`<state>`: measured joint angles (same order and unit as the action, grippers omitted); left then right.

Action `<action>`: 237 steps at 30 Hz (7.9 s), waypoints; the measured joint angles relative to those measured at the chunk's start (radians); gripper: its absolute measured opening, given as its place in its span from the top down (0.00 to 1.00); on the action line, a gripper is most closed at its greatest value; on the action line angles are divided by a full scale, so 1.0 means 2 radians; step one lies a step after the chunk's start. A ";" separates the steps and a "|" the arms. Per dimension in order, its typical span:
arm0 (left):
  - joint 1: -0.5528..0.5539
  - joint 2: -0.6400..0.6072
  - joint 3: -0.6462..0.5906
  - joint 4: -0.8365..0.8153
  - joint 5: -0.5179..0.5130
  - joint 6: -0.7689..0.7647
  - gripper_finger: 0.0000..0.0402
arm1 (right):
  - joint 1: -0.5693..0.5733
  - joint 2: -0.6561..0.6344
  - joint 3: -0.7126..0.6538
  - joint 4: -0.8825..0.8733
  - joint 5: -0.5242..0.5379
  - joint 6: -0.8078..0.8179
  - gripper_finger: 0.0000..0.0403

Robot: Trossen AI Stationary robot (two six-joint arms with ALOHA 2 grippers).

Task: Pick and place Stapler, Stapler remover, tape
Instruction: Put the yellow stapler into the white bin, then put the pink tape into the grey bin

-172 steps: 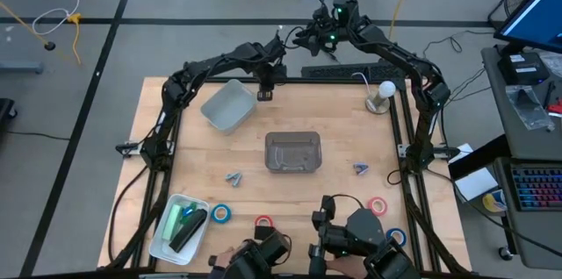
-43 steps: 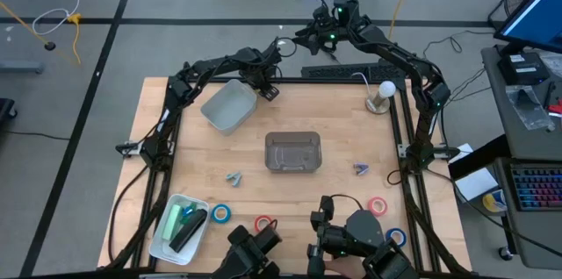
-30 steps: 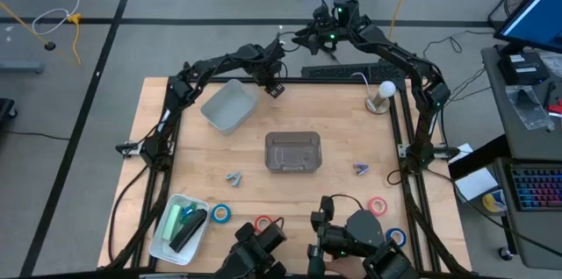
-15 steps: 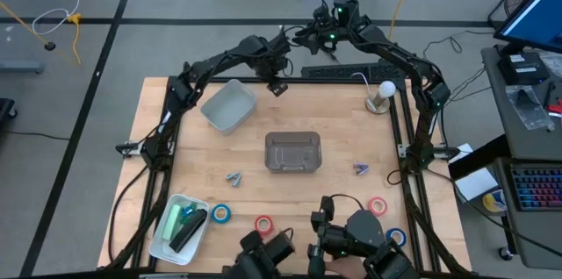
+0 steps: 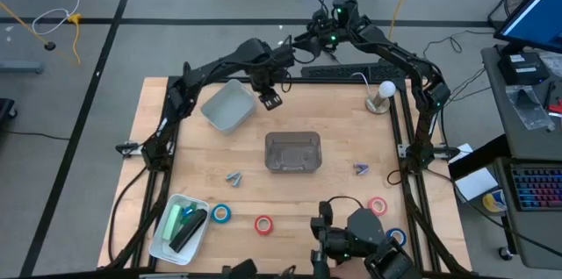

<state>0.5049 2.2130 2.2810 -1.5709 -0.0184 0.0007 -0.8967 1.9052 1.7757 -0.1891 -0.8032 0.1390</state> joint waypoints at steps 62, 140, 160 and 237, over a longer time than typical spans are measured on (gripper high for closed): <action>-0.689 -0.367 -0.621 0.372 0.142 -1.202 0.57 | 0.006 0.000 0.000 -0.018 -0.123 0.031 0.48; -0.604 -0.305 -0.362 0.016 -0.190 -1.051 0.37 | 0.042 -0.292 0.000 -0.122 -0.302 -0.004 0.48; -0.493 -0.323 -0.362 0.092 -0.352 -0.751 0.37 | 0.213 -0.439 -0.043 -0.635 0.225 -0.142 0.48; -0.233 -0.470 -0.523 0.355 -0.169 -0.273 0.37 | 0.764 -0.391 -0.642 -0.263 0.284 0.687 0.65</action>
<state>0.0399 1.2720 1.2343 -0.8616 -0.3569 -0.5446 0.6323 1.1238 0.4921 -0.7146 -0.2348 1.5131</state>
